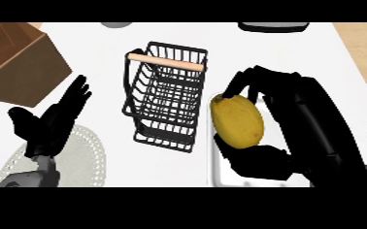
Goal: Pick the lemon from the tray and place it in the tiered basket
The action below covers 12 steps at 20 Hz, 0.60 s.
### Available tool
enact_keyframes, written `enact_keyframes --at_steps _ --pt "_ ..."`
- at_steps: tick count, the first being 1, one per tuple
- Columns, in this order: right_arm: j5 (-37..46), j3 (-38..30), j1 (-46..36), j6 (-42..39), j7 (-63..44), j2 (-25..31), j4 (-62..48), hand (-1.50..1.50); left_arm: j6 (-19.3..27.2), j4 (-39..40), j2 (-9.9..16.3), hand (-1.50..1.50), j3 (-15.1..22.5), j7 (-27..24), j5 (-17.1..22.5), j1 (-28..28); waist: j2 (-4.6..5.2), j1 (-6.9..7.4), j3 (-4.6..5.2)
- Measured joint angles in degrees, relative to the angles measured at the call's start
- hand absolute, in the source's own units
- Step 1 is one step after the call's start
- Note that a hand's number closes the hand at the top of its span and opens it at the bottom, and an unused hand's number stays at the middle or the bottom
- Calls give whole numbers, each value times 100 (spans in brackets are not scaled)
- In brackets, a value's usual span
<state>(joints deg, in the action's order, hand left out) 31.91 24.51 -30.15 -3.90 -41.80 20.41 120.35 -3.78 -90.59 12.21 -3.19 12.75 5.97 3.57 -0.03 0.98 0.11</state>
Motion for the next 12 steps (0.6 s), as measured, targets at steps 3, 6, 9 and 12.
enact_keyframes --at_steps 3,6,9,12 --pt "291 199 -500 -73 -333 -576 -438 150 -93 45 58 0 -109 -9 64 1 0 -20 -3" --pt "571 340 -799 -154 -535 -1053 -825 150 -100 52 61 0 -147 59 54 63 -1 -40 -5" --pt "746 340 -1090 -243 -651 -1469 -1309 150 -69 158 -31 0 -130 -44 -10 77 1 -51 -6" --pt "856 245 -1238 -263 -629 -1745 -1756 150 -161 136 17 0 -200 -83 20 25 2 -53 -7"
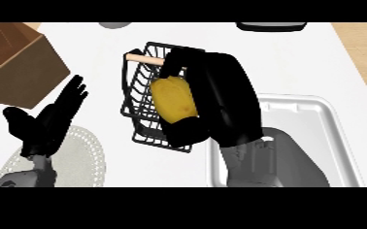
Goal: Pick the lemon from the tray and place it in the tiered basket
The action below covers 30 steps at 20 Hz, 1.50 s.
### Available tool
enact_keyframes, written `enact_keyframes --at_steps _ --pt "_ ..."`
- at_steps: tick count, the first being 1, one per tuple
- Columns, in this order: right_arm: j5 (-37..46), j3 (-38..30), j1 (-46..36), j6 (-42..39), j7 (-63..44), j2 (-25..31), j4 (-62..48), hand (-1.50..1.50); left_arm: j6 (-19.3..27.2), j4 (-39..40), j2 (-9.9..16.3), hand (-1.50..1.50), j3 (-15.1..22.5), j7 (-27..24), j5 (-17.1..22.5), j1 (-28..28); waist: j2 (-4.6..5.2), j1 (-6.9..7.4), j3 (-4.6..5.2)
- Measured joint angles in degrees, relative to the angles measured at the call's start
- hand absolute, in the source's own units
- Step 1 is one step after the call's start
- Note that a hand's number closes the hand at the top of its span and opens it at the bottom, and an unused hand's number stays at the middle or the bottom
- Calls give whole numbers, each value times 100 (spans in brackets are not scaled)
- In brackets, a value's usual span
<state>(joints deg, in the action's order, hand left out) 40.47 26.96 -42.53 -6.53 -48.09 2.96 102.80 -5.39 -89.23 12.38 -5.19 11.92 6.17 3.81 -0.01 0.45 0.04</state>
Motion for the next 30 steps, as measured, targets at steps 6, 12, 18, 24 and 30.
enact_keyframes --at_steps 6,12,18,24,30 --pt "244 57 29 241 301 -226 -645 150 51 -209 -130 0 83 111 -99 -81 0 -1 -2" --pt "502 269 -285 1046 564 -262 -1594 150 3 -340 -129 0 39 224 -91 -111 -23 13 -4" --pt "608 350 -532 2003 752 -226 -2133 150 13 -100 -190 0 18 90 -164 40 -68 9 -16" --pt "375 434 -833 2841 1000 -189 -2625 -150 -22 -86 -206 0 30 80 -195 57 -112 21 -26" --pt "59 476 -1074 3297 1169 -200 -2996 -150 -47 -110 -206 0 -2 108 -179 78 -112 34 -30"
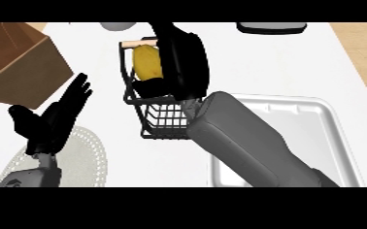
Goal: Pick the lemon from the tray and place it in the tiered basket
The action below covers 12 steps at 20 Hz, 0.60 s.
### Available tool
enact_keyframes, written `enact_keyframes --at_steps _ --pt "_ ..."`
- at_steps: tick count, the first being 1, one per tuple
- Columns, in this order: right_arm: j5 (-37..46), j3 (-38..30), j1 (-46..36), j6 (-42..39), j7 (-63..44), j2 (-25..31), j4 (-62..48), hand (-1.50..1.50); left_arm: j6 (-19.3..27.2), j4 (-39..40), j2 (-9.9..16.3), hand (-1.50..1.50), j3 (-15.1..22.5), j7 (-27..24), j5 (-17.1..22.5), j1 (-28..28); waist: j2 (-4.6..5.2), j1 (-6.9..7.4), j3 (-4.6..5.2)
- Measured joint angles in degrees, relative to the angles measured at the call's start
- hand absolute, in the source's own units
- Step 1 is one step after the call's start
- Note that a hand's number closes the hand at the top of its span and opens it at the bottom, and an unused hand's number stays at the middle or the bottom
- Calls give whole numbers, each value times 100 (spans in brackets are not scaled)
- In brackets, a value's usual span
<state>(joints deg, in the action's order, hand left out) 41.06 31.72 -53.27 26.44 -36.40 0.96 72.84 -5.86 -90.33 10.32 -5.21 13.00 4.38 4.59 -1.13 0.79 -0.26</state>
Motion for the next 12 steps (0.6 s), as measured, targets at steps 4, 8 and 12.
enact_keyframes --at_steps 4,8,12 --pt "-480 -38 -116 439 -98 -23 -109 -150 -15 -40 3 0 -7 23 -5 -27 44 22 3" --pt "-1091 -350 -41 803 131 -38 -95 -150 -113 1 115 0 -155 50 115 18 87 14 6" --pt "-1657 -770 166 1116 413 -62 241 -150 -87 -27 94 0 -153 76 95 7 97 -13 12"
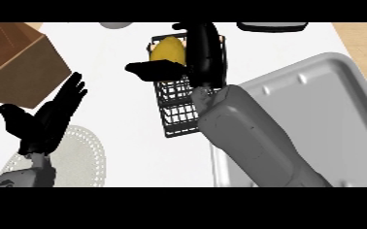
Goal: Pick the lemon from the tray and place it in the tiered basket
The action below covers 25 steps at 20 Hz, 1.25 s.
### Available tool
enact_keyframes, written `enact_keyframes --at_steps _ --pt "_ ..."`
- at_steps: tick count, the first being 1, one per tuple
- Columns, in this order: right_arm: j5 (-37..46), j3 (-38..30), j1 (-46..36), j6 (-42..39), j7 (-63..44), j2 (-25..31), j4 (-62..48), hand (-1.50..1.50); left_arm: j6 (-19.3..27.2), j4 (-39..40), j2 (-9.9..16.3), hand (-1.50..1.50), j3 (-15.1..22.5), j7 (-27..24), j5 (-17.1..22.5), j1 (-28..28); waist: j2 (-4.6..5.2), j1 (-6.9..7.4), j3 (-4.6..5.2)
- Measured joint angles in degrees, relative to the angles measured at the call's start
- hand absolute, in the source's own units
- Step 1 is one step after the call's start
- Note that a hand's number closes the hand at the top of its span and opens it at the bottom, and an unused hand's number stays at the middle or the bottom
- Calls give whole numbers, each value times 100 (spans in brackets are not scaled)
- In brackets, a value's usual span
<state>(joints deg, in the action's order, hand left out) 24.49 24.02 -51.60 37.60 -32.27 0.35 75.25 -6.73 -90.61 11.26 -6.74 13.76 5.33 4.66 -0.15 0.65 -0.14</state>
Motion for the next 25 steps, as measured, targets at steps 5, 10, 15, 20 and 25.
enact_keyframes --at_steps 5,10,15,20,25 --pt "-472 -634 258 227 204 86 539 -150 33 103 -37 0 13 -50 -73 6 3 -52 8" --pt "-729 -1333 605 125 259 599 1116 -150 52 -5 -72 0 23 -75 -109 -113 -1 -86 11" --pt "-1300 -2132 1268 -313 413 1314 1790 -150 116 -47 -136 0 42 -59 -155 -147 2 -112 10" --pt "-1938 -2933 1894 -911 480 1964 2445 -150 44 -3 -102 0 -7 -91 -123 -118 4 -115 11" --pt "-2752 -3836 2400 -1671 949 2478 2466 -150 55 -62 -149 0 14 -25 -137 -133 7 -95 11"
